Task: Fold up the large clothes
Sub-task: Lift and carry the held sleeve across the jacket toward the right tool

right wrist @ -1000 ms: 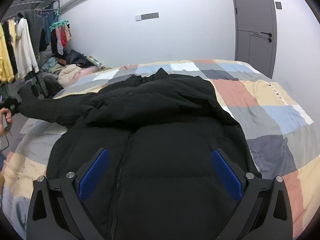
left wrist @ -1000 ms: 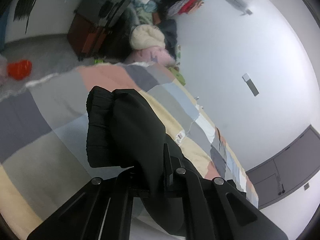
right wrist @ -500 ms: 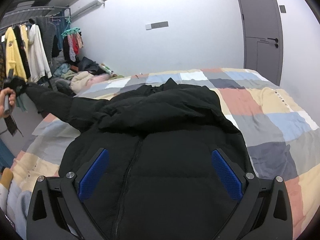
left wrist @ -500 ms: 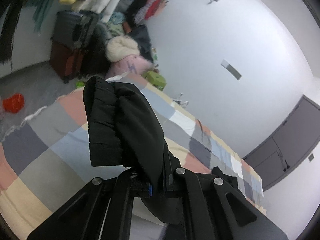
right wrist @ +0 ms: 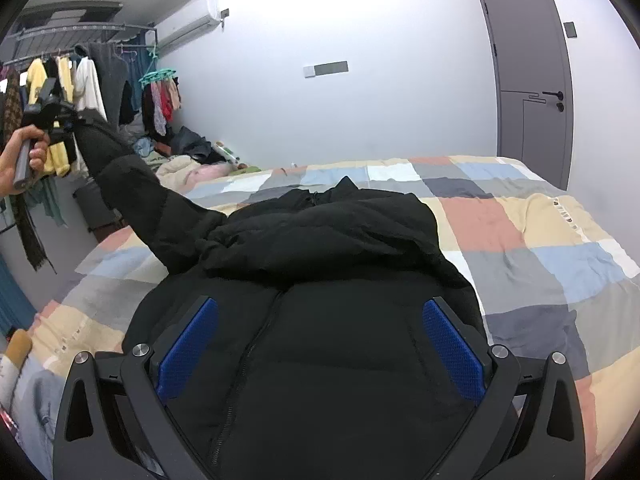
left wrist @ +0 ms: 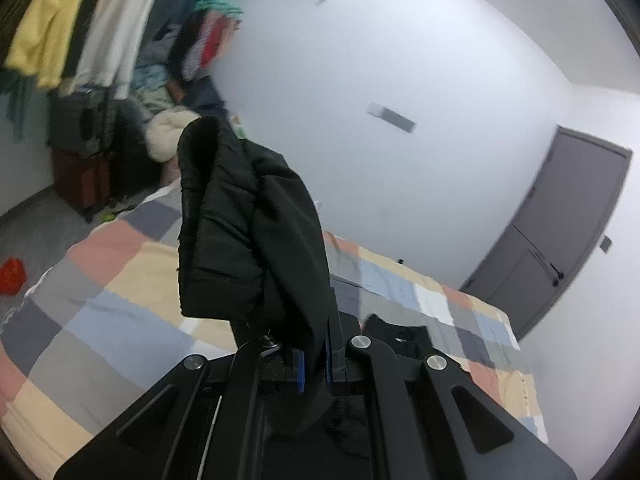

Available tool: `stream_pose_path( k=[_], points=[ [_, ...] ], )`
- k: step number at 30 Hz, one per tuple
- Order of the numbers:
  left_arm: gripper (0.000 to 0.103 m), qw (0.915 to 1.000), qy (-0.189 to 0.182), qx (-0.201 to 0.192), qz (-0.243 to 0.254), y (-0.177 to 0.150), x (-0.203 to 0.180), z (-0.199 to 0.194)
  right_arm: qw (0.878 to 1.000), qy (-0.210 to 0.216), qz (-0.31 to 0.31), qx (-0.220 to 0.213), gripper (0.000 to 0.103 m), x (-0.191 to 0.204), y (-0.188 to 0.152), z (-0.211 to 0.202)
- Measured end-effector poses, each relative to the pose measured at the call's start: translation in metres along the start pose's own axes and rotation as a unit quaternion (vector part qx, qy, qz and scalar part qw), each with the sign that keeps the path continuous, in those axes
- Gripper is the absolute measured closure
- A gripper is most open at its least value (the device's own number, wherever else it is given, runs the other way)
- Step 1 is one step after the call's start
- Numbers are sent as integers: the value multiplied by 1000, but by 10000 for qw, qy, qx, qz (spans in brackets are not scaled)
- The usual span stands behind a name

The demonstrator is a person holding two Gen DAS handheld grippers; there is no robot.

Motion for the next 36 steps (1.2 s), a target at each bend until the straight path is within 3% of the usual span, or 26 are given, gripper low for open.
stream_pose_path(
  k=[6,12,20,25,36],
  points=[
    [99,9983,-388,195,399,-28,-89,30,9999,82,70,6,0,-19,2,0],
    [98,9957,-547,414,629,-62,-160,73,9999,102,136,-25,0,-36,3,-1],
    [98,9882,-725,836,1061,-139,-243,153,9997,144,183,-4,0,-53,2,1],
    [98,9826,-765,1193,1201,-189,-274,200,9994,210,282,-5,0,-64,4,6],
    [97,9702,-639,1788,1505,-269,-279,293,9981,296,487,245,0,-81,2,38]
  ],
)
Point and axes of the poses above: each gripper's, at about its wrist camera, not at the fingertips, and z roughly the way its jaws point, x to its left, y to its top, the point moved 2 cm from there along z, roughly the way its jaws point, and after that the axes turned 15 degrees about -y, right-handed, at the moved point
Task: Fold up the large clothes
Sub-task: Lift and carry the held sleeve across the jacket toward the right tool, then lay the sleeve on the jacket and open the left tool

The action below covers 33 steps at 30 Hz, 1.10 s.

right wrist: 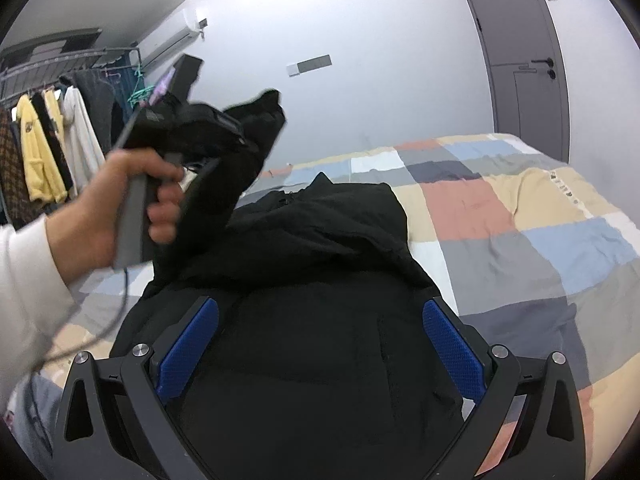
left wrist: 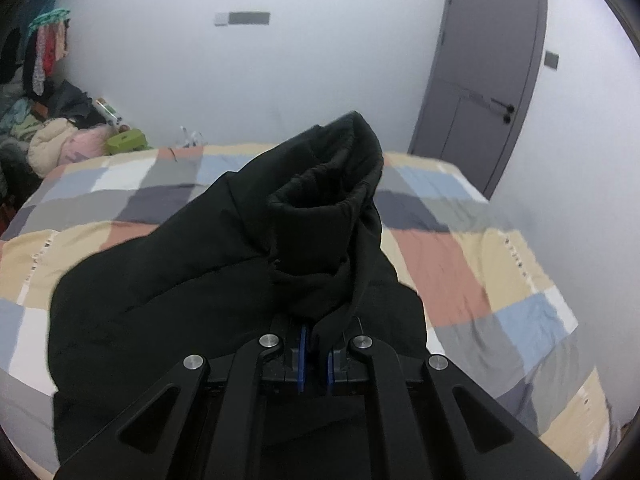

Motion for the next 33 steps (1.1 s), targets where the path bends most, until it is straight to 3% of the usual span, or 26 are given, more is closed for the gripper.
stream_pose_path(
  k=[4,11,14,24,28,29,31,32,33],
  points=[
    [97,9998,-61,160,30,-19,-2,29,9999,95,107,86,0,-7,-1,7],
    [97,9980,266,468,340,-48,-6,80,9991,262,262,210,0,-17,-4,16],
    [96,9970,292,622,347,-61,-2,94,9996,120,183,186,0,-19,-5,18],
    [92,9944,447,819,496,-62,-1,86,9997,2,183,132,0,-22,-5,17],
    [86,9933,327,975,523,-63,-3,71,9997,-58,207,-66,0,-24,0,8],
    [80,9935,301,960,532,-63,-4,65,9997,-47,213,-108,0,-23,1,6],
    [53,9939,336,843,623,-60,-6,52,9996,-45,188,-189,0,-20,2,3],
    [31,9943,390,720,683,-59,-7,41,9996,-63,145,-232,0,-17,3,2],
    [19,9948,418,596,718,-57,-8,32,9996,-85,112,-261,0,-16,2,2]
  ],
)
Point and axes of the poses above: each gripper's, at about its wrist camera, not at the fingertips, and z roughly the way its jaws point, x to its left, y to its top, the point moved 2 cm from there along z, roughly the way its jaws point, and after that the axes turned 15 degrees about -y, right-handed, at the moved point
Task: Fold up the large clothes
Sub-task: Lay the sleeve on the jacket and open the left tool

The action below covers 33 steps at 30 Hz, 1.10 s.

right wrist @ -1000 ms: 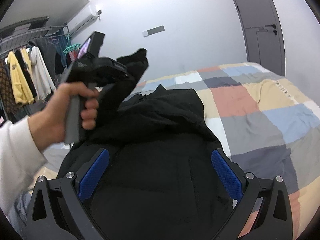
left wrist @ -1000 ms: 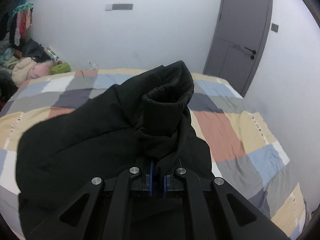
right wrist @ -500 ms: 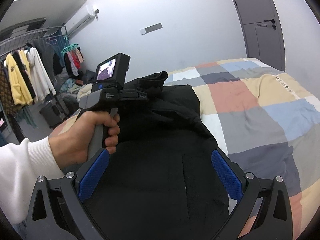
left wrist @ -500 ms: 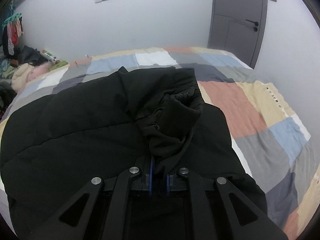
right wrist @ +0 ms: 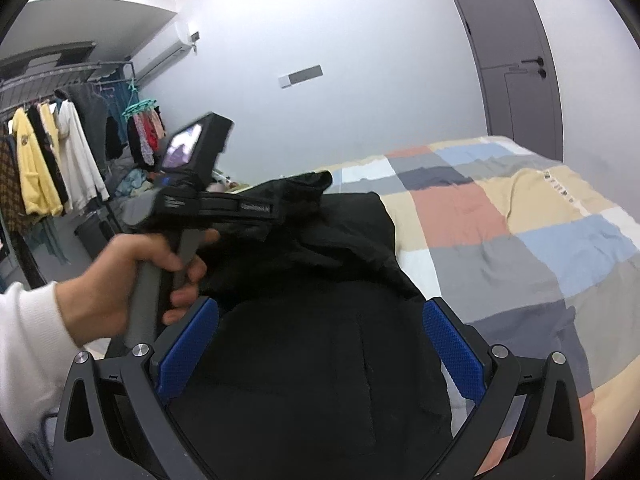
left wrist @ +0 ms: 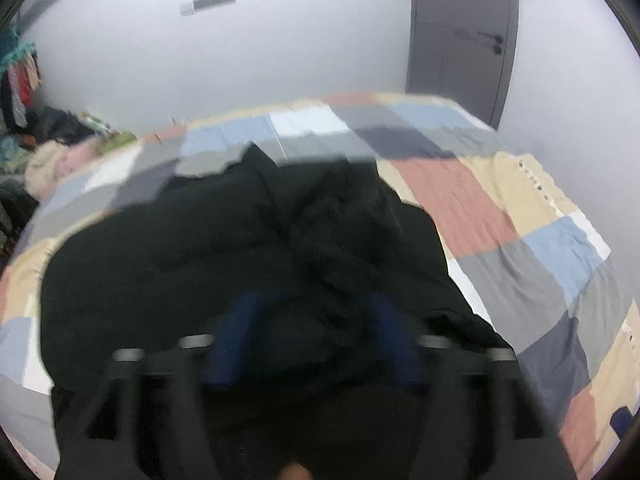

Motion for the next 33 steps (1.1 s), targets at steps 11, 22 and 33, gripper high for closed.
stream_pose_path(
  k=[11,22,33],
  points=[
    [5,9973,-3,-652,-330,-4,51,-109,10000,61,-55,-17,0,14,12,11],
    [0,9920,346,-998,-694,-10,151,-156,9924,257,-939,-753,0,105,108,54],
    [0,9928,386,-546,-992,-17,233,-61,9934,280,-1058,358,31,140,107,220]
  ],
)
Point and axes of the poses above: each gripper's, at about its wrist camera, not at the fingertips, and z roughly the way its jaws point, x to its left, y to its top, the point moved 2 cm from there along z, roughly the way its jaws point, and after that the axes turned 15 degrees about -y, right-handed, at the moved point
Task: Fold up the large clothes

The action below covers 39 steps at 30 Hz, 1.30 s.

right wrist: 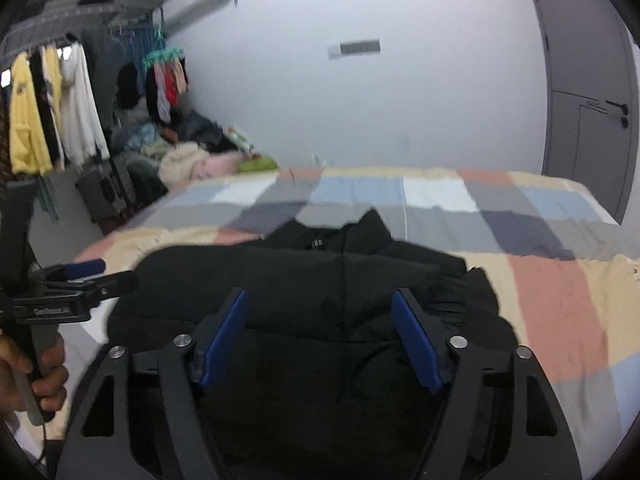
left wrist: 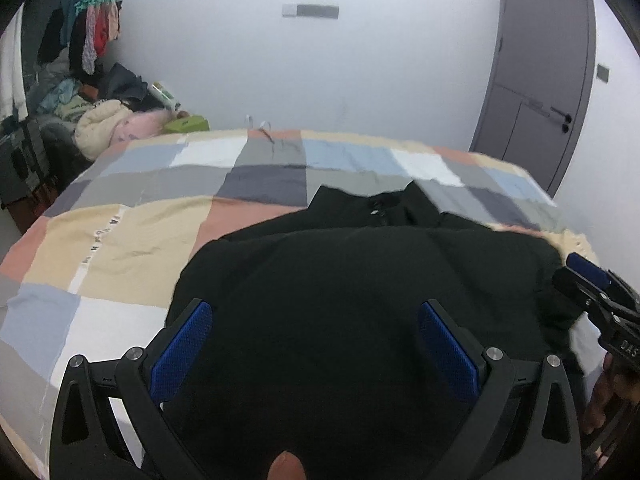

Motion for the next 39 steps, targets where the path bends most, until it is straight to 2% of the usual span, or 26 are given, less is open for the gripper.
stream_pose_path(
  k=[3,9,16,24,30,35,39],
  points=[
    [0,9998,-83,152,19,-9,9,30,9997,-44,-56,248,31,4,-15,35],
    [0,9997,-191,-39,115,-25,20,56,9994,-185,-304,34,30,7,-37,48],
    [0,9998,-148,-89,118,-30,21,76,9996,96,-22,261,29,-3,-51,72],
    [0,9999,14,-33,161,-33,21,90,9995,-43,-107,307,29,0,-60,83],
    [0,9998,-90,13,191,-37,24,70,9986,108,-199,469,29,-3,-58,65],
    [0,9986,314,26,417,-52,30,19,9976,142,-594,313,29,-15,-64,19],
    [0,9985,474,23,265,-74,45,-19,9983,98,-460,337,29,-49,-76,-16]
  ],
)
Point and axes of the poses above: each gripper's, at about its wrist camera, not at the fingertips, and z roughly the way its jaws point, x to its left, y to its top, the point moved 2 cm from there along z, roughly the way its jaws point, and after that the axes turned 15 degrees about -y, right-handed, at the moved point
